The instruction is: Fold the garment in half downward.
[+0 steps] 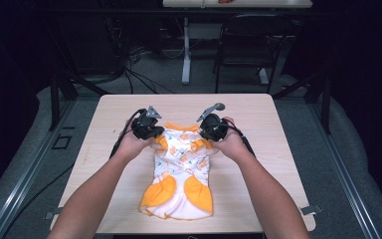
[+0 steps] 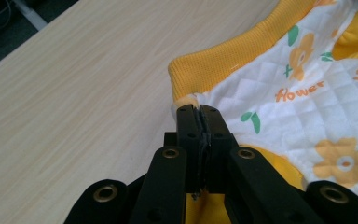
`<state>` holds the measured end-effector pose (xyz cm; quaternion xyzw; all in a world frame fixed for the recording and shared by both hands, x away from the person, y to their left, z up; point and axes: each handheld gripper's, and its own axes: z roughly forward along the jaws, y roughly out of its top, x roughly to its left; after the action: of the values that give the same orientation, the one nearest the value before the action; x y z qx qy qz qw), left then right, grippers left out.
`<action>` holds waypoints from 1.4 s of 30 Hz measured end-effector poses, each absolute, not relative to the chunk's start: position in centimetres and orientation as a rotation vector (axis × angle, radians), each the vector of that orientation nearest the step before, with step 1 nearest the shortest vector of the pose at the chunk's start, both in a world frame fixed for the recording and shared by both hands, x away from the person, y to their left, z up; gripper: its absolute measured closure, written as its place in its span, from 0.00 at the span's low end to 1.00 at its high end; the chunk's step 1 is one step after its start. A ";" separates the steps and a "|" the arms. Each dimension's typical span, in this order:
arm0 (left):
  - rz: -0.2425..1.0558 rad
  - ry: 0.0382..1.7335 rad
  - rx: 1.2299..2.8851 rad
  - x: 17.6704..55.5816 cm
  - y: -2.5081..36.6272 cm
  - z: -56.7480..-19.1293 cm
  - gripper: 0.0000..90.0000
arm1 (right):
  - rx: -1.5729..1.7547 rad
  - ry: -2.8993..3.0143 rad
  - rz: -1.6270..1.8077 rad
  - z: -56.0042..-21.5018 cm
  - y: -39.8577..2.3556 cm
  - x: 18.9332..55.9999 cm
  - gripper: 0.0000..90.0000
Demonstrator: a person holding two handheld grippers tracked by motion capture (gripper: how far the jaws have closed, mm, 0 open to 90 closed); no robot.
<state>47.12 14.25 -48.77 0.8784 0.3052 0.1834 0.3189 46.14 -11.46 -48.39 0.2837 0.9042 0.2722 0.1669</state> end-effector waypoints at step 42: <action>0.533 0.703 2.250 45.2 14.4 -46.9 0.98 | 0.696 2.489 0.771 -45.8 -12.1 44.3 0.99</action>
<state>45.17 14.36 -46.87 0.8706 0.2720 0.2061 0.3546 44.33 -12.11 -45.79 0.2517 0.9001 0.2790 0.2205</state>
